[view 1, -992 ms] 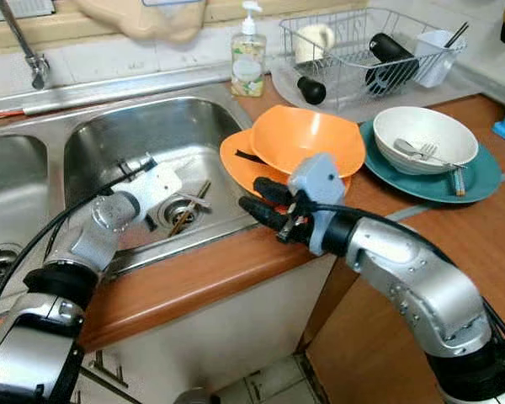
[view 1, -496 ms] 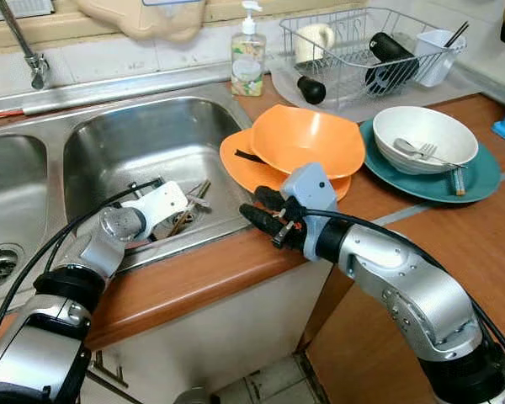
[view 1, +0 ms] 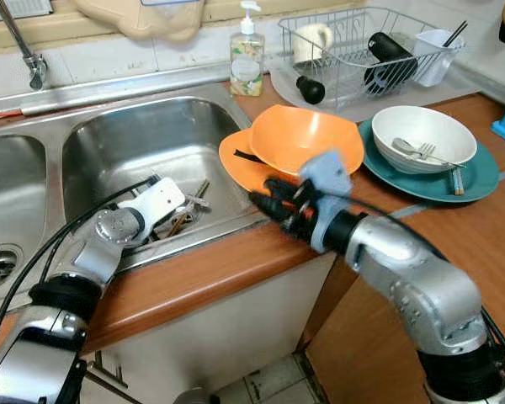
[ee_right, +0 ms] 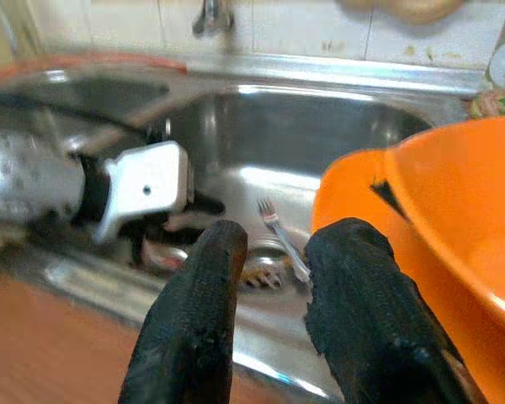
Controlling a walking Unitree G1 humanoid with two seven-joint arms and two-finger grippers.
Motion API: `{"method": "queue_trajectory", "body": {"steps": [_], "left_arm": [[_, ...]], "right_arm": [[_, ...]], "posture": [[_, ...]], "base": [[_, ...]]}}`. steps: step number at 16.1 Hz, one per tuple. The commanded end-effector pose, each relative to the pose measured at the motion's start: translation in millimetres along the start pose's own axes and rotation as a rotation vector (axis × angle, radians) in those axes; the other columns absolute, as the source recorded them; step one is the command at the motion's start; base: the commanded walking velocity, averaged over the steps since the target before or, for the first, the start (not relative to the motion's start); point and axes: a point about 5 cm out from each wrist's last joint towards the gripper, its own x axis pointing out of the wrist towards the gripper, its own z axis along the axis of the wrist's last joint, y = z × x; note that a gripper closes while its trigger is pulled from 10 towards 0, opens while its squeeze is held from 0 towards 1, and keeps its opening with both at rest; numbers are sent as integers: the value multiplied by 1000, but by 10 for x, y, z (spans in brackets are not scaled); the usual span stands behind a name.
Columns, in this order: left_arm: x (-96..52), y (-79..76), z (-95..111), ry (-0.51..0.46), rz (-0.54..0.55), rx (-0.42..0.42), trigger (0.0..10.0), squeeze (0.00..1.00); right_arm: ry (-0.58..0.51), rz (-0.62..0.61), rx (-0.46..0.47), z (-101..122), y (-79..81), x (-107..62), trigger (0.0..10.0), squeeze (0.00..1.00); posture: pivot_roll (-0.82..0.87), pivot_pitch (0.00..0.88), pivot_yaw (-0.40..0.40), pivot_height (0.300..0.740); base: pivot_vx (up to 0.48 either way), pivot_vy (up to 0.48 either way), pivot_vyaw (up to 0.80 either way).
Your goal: Kitchen organization
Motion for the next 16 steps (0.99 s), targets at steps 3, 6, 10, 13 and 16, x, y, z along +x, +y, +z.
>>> {"method": "queue_trajectory", "body": {"steps": [3, 6, 10, 13, 16], "left_arm": [[-136, 173, 204, -166, 101, -121, 10000, 0], [-299, 234, 406, -356, 122, -204, 10000, 0], [-525, 173, 553, -501, 48, -311, 10000, 1000], [-679, 75, 616, -563, -58, -324, 10000, 1000], [-806, -78, 616, -563, -219, -319, 10000, 0]], "right_arm": [[-100, -74, 13, 288, -161, -126, 10000, 0], [-93, -233, 40, 351, -428, -224, 10000, 984], [-53, -364, 106, 327, -650, -356, 10000, 1000], [-25, -450, 195, 313, -818, -465, 10000, 1000], [25, -570, 285, 260, -980, -552, 10000, 0]], "posture": [[-71, 0, 24, 740], [-74, 0, 25, 740], [-72, 0, 16, 740], [-69, 0, 10, 740], [-69, 0, 9, 740]], "base": [[0, 0, 0], [0, 0, 0], [0, 0, 0], [0, 0, 0], [0, 0, 0]]}}
